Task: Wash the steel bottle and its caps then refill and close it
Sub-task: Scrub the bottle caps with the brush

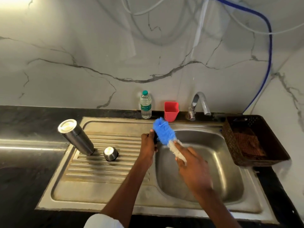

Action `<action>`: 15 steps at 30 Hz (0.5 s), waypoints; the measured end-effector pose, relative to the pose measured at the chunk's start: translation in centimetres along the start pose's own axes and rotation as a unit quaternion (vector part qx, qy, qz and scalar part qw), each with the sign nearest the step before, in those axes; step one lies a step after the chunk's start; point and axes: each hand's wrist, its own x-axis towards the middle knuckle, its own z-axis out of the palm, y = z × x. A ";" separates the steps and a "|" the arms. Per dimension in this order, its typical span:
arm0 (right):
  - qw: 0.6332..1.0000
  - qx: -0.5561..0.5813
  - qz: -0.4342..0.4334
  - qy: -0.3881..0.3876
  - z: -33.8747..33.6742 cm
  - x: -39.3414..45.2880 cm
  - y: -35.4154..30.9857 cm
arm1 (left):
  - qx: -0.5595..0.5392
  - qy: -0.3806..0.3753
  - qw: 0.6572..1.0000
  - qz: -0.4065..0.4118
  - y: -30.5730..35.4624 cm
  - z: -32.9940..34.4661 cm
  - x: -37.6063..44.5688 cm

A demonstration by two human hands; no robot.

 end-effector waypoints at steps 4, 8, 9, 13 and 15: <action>0.998 -0.048 -0.019 0.020 0.8 -1.8 -0.9 | -0.001 -0.061 0.998 0.030 -0.3 0.9 -1.6; 0.999 -0.051 0.015 0.010 -1.2 0.4 -1.8 | -0.008 -0.100 0.990 0.095 -0.6 0.6 -2.1; 0.997 -0.077 0.013 -0.014 -1.8 0.2 -2.1 | -0.003 -0.094 0.989 0.114 -0.6 0.0 -1.5; 0.989 -0.138 -0.005 -0.050 -2.6 -1.7 -3.8 | 0.049 -0.131 0.975 0.173 -1.3 -0.8 -1.7; 0.989 -0.142 0.021 -0.046 -3.1 -0.1 -3.2 | 0.059 -0.180 0.957 0.217 -2.0 -0.5 -2.7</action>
